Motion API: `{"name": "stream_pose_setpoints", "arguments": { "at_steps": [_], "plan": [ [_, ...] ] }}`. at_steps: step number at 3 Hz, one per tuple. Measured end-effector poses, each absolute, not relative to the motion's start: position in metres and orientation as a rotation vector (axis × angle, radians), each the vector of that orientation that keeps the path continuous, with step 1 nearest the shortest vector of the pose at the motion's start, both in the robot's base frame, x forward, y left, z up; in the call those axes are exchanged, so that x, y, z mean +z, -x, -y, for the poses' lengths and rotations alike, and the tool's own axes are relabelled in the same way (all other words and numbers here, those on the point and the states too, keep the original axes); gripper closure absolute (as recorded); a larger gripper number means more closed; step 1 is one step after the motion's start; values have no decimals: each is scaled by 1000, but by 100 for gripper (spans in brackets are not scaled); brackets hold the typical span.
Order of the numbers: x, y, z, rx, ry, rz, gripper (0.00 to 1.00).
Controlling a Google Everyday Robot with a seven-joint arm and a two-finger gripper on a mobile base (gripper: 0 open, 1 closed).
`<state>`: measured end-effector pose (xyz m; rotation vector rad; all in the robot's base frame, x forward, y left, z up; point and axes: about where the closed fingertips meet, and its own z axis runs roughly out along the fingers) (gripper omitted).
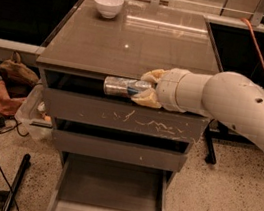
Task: Pick redbull can from bottom drawer and place on counter
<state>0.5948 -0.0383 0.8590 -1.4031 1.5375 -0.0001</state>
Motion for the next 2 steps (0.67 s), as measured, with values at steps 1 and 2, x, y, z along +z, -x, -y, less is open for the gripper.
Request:
{"name": "stream_pose_setpoints", "arguments": {
  "at_steps": [1, 2],
  "plan": [
    [893, -625, 54, -70, 1403, -1490, 100],
    [920, -673, 82, -139, 1362, -1488, 100]
  ]
}}
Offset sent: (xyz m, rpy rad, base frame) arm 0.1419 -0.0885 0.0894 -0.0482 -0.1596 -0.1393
